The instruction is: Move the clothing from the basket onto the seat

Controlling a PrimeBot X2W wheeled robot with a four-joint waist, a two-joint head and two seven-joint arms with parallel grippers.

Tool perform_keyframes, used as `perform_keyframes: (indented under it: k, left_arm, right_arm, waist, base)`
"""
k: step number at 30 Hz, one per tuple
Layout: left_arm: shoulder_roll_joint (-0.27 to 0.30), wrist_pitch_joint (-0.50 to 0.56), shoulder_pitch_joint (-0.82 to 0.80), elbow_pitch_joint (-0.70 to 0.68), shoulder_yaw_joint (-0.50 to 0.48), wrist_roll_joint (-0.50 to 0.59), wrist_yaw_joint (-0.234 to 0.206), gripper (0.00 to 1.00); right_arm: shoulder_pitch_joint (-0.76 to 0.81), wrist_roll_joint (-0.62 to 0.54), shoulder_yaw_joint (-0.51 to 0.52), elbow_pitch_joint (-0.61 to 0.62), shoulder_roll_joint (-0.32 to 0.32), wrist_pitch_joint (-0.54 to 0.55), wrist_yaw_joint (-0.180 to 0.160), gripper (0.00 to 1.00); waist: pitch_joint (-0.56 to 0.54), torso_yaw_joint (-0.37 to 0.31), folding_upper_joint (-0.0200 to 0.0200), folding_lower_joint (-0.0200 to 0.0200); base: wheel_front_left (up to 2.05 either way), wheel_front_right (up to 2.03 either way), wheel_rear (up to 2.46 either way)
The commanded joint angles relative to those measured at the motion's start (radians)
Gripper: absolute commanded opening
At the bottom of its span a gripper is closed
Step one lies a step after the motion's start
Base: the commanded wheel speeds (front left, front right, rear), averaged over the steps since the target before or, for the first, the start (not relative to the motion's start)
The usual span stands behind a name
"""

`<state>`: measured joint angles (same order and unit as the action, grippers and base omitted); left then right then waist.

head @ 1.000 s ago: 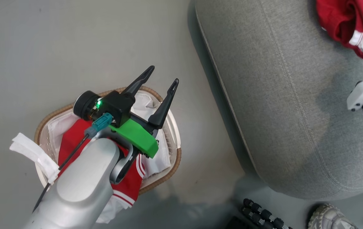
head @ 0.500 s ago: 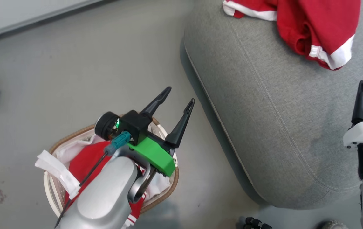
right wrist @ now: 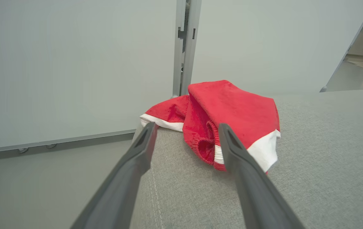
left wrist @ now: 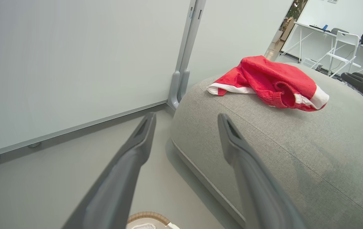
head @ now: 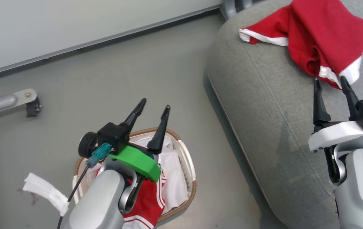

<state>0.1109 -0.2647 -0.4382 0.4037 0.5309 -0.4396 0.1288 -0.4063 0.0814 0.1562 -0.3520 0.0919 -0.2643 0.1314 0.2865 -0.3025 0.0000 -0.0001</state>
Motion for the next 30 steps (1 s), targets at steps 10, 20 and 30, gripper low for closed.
perform_keyframes:
  k: [10, 20, 30]
  left_arm:
    - [-0.023, 0.001, 0.116, 0.009, -0.213, 0.078, -0.001, 1.00]
    - [-0.049, 0.001, 0.222, 0.006, -0.412, 0.170, -0.014, 1.00]
    - [-0.059, 0.001, 0.350, -0.036, -0.534, 0.210, -0.009, 1.00]
  right_arm:
    - [0.018, 0.022, -0.113, 0.029, -0.021, 0.000, -0.001, 1.00]
    - [0.079, 0.045, -0.166, 0.020, -0.034, 0.000, -0.001, 1.00]
    - [0.160, 0.057, -0.175, 0.025, -0.039, 0.000, -0.001, 1.00]
  waist:
    - [-0.090, 0.184, 0.0000, 0.0001]
    - [-0.143, 0.241, 0.0000, 0.0001]
    - [-0.181, 0.243, 0.0000, 0.0001]
  base:
    - [0.00, 0.00, 0.00]
    - [0.00, 0.00, 0.00]
    - [0.00, 0.00, 0.00]
